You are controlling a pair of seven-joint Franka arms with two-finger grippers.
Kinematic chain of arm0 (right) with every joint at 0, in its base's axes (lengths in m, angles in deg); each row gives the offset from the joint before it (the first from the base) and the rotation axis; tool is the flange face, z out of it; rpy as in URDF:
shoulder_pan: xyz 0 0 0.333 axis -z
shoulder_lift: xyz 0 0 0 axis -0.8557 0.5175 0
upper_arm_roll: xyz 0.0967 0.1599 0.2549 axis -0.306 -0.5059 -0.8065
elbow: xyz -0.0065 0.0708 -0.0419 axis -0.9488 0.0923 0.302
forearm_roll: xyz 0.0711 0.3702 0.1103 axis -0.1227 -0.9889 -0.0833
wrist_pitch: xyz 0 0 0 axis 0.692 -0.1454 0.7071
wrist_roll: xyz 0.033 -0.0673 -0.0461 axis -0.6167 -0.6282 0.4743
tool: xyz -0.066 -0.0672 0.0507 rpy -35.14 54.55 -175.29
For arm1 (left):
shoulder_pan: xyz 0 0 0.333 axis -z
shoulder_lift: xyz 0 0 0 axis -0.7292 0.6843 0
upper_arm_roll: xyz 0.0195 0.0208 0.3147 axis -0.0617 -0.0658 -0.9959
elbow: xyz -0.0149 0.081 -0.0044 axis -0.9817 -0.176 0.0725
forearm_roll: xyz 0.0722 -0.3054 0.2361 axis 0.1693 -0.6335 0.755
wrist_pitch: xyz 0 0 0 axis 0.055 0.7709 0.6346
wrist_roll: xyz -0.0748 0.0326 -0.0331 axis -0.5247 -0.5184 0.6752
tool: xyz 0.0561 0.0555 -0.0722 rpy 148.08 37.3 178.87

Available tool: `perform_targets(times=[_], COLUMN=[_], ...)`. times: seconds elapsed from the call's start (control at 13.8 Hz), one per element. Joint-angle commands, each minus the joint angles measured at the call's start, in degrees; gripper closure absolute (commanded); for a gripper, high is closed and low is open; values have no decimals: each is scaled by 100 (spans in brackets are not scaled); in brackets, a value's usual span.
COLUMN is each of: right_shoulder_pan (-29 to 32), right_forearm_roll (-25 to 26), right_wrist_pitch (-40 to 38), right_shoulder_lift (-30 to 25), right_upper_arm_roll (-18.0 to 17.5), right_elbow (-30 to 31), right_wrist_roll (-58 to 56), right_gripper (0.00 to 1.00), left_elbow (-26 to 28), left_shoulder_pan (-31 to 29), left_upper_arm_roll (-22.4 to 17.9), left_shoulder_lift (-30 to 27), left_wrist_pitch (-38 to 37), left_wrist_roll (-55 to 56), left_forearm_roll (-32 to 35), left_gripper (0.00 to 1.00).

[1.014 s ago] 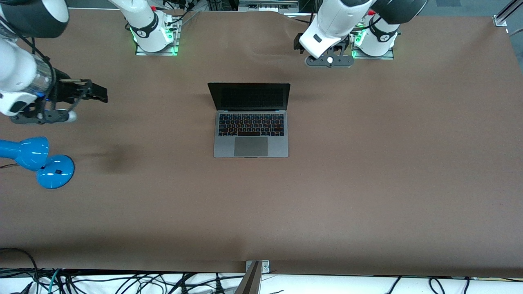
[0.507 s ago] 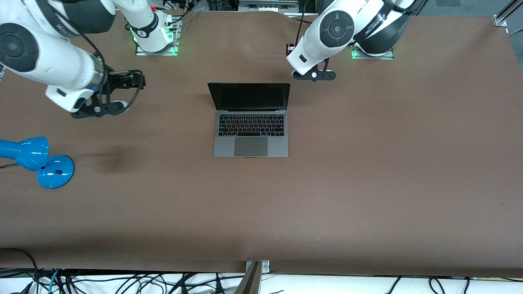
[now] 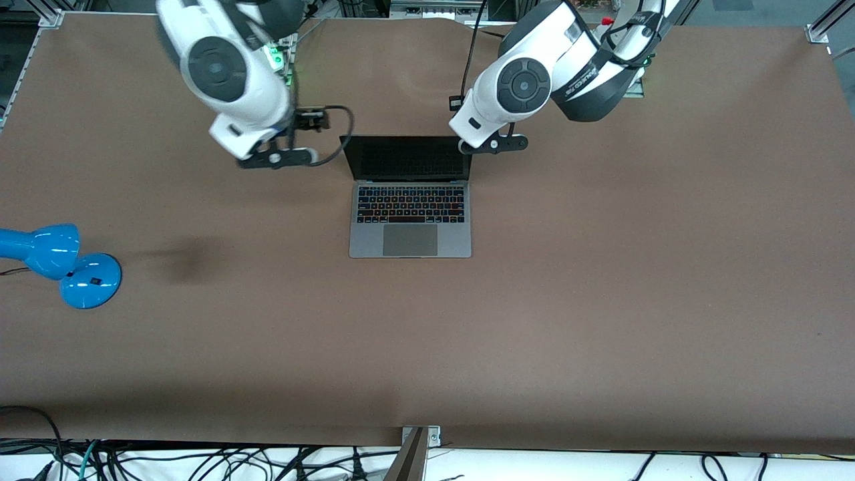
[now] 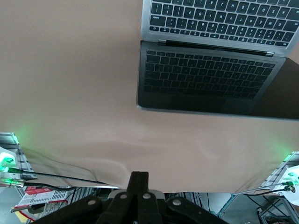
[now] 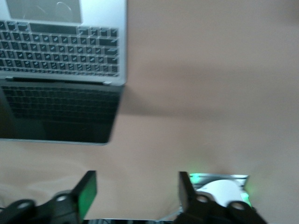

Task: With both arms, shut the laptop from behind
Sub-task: 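Bring the right gripper behind the screen while the left gripper descends, then push the laptop screen forward and down with both grippers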

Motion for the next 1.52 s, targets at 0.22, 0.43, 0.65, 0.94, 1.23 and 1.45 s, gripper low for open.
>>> perform_targets(times=[0.22,0.43,0.65,0.94,1.23,1.45], right_shoulder_pan=[71,62,45,36,-70,-78], right_forearm_roll=[-634,-616,-573,-388,-292,59], right_wrist_pitch=[524,761,859,1016,1411,1518], right_shoulder_lift=[-342,-219,-175,-70,308,606], right_upper_arm_roll=[-654,-874,-875,-875,-875,-875], right_elbow=[859,983,1000,956,939,825], right_wrist_roll=[390,355,355,346,346,346], right_gripper=[100,100,100,100,100,100], left_elbow=[-131,-122,-122,-122,-192,-210], left_shoulder_pan=[55,187,336,407,407,407], left_upper_arm_roll=[11,11,11,11,-41,-85], left_shoulder_lift=[432,687,820,951,1083,1110], left_wrist_pitch=[343,686,740,950,1266,1399], left_wrist_roll=[437,806,1114,1133,1133,1133], left_forearm_roll=[343,536,615,737,1116,1125], left_gripper=[100,100,100,100,100,100])
